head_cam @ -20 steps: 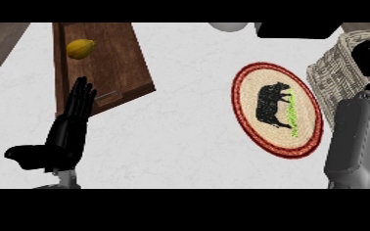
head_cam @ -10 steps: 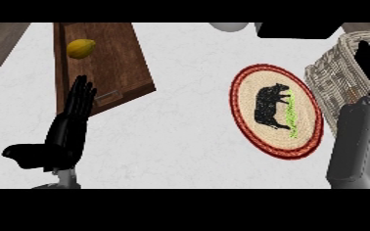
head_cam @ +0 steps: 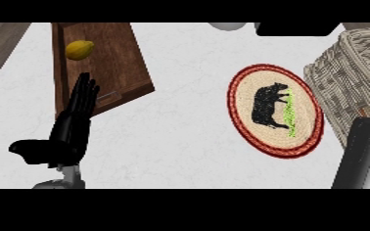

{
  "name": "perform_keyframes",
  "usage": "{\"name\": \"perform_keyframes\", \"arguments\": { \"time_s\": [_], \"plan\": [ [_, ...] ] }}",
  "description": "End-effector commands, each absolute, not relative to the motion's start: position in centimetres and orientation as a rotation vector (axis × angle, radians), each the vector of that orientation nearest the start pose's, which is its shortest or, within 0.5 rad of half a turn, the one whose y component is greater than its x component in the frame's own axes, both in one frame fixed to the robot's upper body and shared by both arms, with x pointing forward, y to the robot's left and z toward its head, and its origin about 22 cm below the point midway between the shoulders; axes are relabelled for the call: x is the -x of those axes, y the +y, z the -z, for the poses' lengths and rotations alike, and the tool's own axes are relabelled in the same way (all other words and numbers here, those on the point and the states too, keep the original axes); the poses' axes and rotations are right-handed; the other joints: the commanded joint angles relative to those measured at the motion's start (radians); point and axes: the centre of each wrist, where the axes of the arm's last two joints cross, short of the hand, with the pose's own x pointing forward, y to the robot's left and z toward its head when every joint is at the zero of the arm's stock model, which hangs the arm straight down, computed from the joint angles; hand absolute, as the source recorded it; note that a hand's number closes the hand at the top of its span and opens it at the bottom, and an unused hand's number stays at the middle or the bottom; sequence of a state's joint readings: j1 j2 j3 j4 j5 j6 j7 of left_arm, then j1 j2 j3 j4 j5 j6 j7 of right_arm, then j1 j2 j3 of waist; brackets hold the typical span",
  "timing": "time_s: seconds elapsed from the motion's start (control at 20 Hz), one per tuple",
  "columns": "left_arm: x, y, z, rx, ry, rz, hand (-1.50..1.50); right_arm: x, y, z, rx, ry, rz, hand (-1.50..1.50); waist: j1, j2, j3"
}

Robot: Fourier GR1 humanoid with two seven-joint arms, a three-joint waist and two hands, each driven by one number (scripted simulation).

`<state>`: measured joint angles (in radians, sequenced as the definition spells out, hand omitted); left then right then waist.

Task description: Pick the squash from the placemat and place it in the basket

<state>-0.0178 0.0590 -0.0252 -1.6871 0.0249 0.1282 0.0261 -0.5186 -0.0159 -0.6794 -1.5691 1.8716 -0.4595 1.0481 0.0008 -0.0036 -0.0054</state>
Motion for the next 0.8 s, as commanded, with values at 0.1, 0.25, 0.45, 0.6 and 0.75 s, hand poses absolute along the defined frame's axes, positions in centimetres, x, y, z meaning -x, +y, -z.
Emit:
{"name": "perform_keyframes", "arguments": {
  "time_s": [0.1,0.25,0.45,0.6,0.75],
  "plan": [
    [-23.4,22.1,-1.1,-0.088,-1.664,-0.051,0.0,-27.8,-31.7,-15.4,1.996,-0.505,0.805,-1.5,-0.007,-0.001,0.004],
    [-24.4,24.2,-3.2,-0.112,-1.684,-0.066,0.0,-24.9,-31.3,-16.4,1.995,-0.579,0.9,-1.5,-0.01,-0.003,0.004],
    [-24.7,24.2,-3.0,-0.1,-1.669,-0.072,0.0,-20.9,-28.8,-16.9,1.979,-0.657,0.882,-1.5,-0.006,-0.001,0.005],
    [-24.5,24.8,-4.0,-0.09,-1.668,-0.056,0.0,-19.0,-27.4,-18.0,1.939,-0.731,0.893,-1.5,-0.004,0.0,0.005],
    [-23.0,24.6,-3.2,-0.097,-1.661,-0.063,0.0,-15.8,-26.4,-19.7,1.943,-0.803,0.896,-1.5,-0.004,-0.002,0.005]
  ]
}}
